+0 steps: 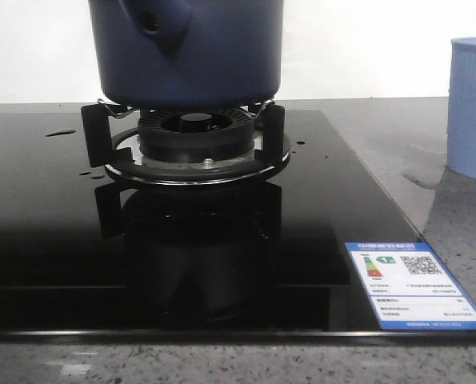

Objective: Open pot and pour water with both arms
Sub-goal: 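Reach the right gripper to the light blue ribbed cup and grasp it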

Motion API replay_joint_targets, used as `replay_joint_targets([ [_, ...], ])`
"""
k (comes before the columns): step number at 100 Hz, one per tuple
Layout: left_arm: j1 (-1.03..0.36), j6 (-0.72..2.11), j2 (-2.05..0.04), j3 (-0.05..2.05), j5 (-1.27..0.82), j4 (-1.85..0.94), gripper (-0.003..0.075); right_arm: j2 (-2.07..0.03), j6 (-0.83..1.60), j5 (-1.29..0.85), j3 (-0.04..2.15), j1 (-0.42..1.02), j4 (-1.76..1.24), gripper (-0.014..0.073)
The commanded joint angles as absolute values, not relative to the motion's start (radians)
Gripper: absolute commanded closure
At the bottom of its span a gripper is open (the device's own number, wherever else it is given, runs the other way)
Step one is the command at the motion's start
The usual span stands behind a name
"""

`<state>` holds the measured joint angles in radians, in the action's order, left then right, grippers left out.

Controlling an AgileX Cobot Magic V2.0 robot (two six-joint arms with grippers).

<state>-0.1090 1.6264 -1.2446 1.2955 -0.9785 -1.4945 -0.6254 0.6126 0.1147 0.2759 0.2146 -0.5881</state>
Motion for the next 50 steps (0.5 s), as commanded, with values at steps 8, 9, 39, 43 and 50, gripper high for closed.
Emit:
replay_joint_targets([
  [8,-0.108,1.613,-1.214,1.335,-0.969,-1.591,0.0414,-0.638,0.622,0.220,0.305,0.229,-0.587,0.0225],
  [9,-0.108,1.613,-1.214,1.335,-0.969,-1.591,0.0414,-0.639,0.622,0.220,0.305,0.229,-0.587,0.0222],
  [39,-0.108,1.613,-1.214,1.335,-0.969,-1.591,0.0414,-0.664,0.622,0.209,0.305,0.229,-0.598,-0.0003],
  [43,-0.108,1.613,-1.214,1.335,-0.969,-1.591,0.0414,-0.672,0.622,0.212,0.305,0.229,-0.598,-0.0003],
  [50,-0.108,1.613,-1.214,1.335,-0.969,-1.591,0.0414,-0.691,0.622,0.233,0.305,0.229,-0.598,-0.0003],
])
